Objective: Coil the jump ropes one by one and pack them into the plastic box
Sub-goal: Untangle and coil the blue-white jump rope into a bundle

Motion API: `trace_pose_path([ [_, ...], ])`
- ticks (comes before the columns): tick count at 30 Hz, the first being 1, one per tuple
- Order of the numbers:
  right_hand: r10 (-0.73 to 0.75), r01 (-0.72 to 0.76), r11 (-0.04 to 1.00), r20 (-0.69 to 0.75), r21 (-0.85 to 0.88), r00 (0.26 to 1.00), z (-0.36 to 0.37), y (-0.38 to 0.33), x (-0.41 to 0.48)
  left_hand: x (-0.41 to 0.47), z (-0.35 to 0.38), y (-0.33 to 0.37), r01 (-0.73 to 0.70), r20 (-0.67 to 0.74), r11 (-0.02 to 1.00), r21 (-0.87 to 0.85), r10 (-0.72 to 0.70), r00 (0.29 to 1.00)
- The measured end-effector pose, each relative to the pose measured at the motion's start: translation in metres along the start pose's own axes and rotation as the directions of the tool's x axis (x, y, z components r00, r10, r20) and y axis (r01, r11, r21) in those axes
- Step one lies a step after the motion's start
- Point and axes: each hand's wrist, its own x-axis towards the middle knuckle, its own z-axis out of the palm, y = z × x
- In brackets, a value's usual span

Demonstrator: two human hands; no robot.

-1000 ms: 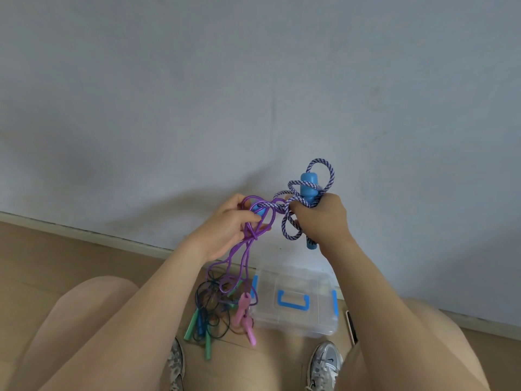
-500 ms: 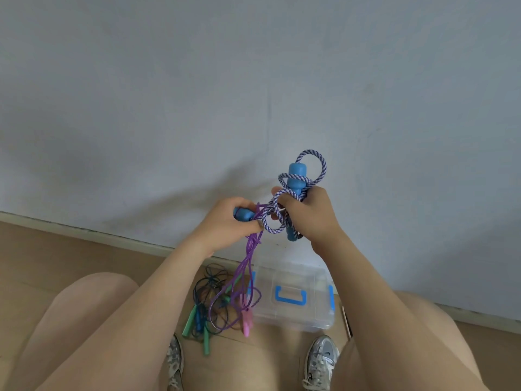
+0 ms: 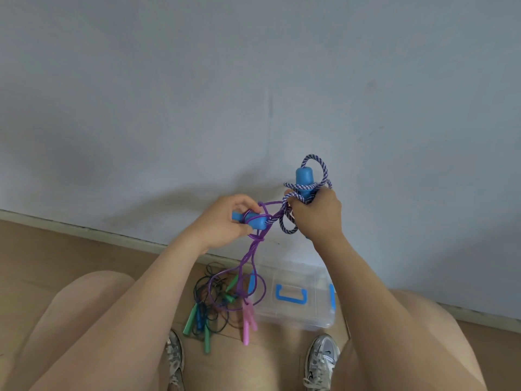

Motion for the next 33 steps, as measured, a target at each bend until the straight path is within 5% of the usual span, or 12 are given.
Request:
trace_pose_path([
  [8, 0.064, -0.14, 0.938, 0.238, 0.318, 0.969, 0.011, -0.011, -0.014, 0.003, 0.002, -0.01, -0.022, 0.033, 0.978, 0.209, 0.015, 0.999],
  [15, 0.192, -0.232, 0.886, 0.139, 0.402, 0.972, 0.006, -0.01, -0.005, -0.001, 0.007, 0.0, -0.088, 0.125, 0.996, -0.001, 0.087, 0.988],
  [27, 0.106, -0.139, 0.943, 0.123, 0.303, 0.987, 0.005, -0.02, -0.016, 0.0, 0.01, -0.001, 0.004, -0.254, 0.916, 0.402, 0.107, 0.961],
  [33, 0.105, -0.122, 0.89, 0.064, 0.44, 0.992, -0.001, -0.025, -0.017, 0.007, 0.007, -0.017, -0.047, -0.11, 0.938, 0.344, 0.09, 0.99],
])
